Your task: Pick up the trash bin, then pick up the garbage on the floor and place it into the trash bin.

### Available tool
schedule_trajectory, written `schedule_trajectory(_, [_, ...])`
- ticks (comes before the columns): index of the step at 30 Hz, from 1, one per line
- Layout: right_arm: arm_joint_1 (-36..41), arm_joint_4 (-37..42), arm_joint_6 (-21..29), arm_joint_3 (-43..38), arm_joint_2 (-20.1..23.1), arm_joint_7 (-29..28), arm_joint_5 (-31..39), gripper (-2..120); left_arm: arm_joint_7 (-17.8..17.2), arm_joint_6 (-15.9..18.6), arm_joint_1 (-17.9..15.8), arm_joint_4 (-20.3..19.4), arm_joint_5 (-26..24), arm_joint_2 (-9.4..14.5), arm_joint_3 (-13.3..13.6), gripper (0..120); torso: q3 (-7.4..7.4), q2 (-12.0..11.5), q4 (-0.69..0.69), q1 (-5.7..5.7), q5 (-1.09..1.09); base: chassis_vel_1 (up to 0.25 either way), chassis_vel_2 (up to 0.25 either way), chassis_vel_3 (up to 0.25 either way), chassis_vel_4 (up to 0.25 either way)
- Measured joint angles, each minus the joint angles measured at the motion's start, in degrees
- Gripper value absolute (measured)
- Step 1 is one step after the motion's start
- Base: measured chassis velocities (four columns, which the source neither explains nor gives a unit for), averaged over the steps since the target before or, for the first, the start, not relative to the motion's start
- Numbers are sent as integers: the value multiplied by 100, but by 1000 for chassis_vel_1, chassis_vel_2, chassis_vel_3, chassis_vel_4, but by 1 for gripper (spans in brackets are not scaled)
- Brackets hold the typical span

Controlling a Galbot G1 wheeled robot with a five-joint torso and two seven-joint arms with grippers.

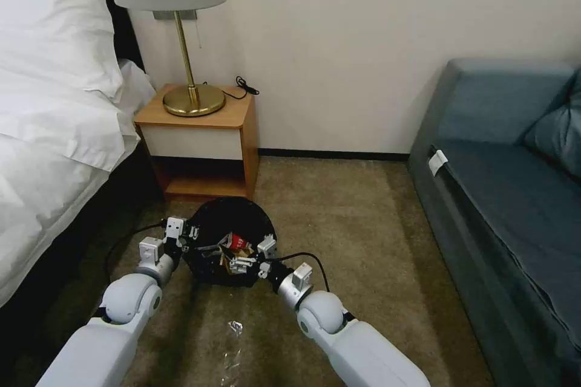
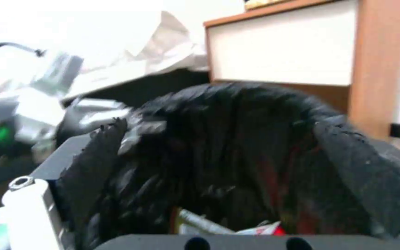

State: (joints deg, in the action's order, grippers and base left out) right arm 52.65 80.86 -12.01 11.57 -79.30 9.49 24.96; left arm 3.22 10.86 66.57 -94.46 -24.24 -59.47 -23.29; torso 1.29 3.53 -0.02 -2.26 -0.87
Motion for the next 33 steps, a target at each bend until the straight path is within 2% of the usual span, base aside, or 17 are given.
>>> schedule_trajectory(4, [-42,85,35,-86,5,-146,93,100,-11,-1,16,-31,-59,6,-21,4,0,0,0,0,0,0,0,0,0])
schedule_trajectory(6, [-120,261,223,-202,63,-824,427,100,-22,-1,32,-77,-97,18,-40,4,0,0,0,0,0,0,0,0,0])
schedule_trajectory(7, [-120,261,223,-202,63,-824,427,100,-22,-1,32,-77,-97,18,-40,4,0,0,0,0,0,0,0,0,0])
schedule_trajectory(8, [-175,308,342,-266,97,-1224,545,100,-37,-1,42,-120,-118,23,-53,4,0,0,0,0,0,0,0,0,0])
schedule_trajectory(9, [-175,308,342,-266,97,-1224,545,100,-37,-1,42,-120,-118,23,-53,4,0,0,0,0,0,0,0,0,0])
schedule_trajectory(11, [-301,331,677,-368,164,-2130,695,100,-45,-1,67,-173,-147,34,-61,4,0,0,0,0,0,0,0,0,0])
schedule_trajectory(12, [-301,331,677,-368,164,-2130,695,100,-45,-1,67,-173,-147,34,-61,4,0,0,0,0,0,0,0,0,0])
schedule_trajectory(14, [-384,312,1031,-485,256,-2965,907,100,-63,-2,86,-191,-156,22,-70,4,0,0,0,0,1,0,0,0,0])
schedule_trajectory(17, [-406,280,1094,-523,289,-3121,927,100,-71,-2,91,-195,-158,12,-70,4,0,0,0,0,1,0,0,0,0])
schedule_trajectory(20, [-423,-33,1184,-789,509,-3485,842,100,-132,-3,98,-261,-249,-31,-68,4,0,0,-1,0,1,0,0,0,0])
schedule_trajectory(23, [-393,-135,1184,-874,538,-3533,798,100,-168,-3,98,-282,-286,-44,-69,4,0,0,-1,0,1,0,0,0,0])
schedule_trajectory(26, [-327,-341,1178,-1062,569,-3542,742,100,-315,27,109,-355,-522,-80,-99,4,0,0,0,0,-1,0,0,0,0])
schedule_trajectory(28, [-296,-722,1058,-1268,547,-3418,628,100,-505,98,145,-492,-943,-158,-168,4,0,0,0,0,1,0,0,0,0])
schedule_trajectory(31, [-285,-903,979,-1351,527,-3351,559,100,-580,128,163,-540,-1133,-196,-198,4,0,0,-1,0,1,0,0,0,0])
schedule_trajectory(33, [-212,-1249,835,-1574,482,-3163,445,100,-836,180,209,-649,-1567,-313,-294,4,0,0,-1,0,1,0,0,0,0])
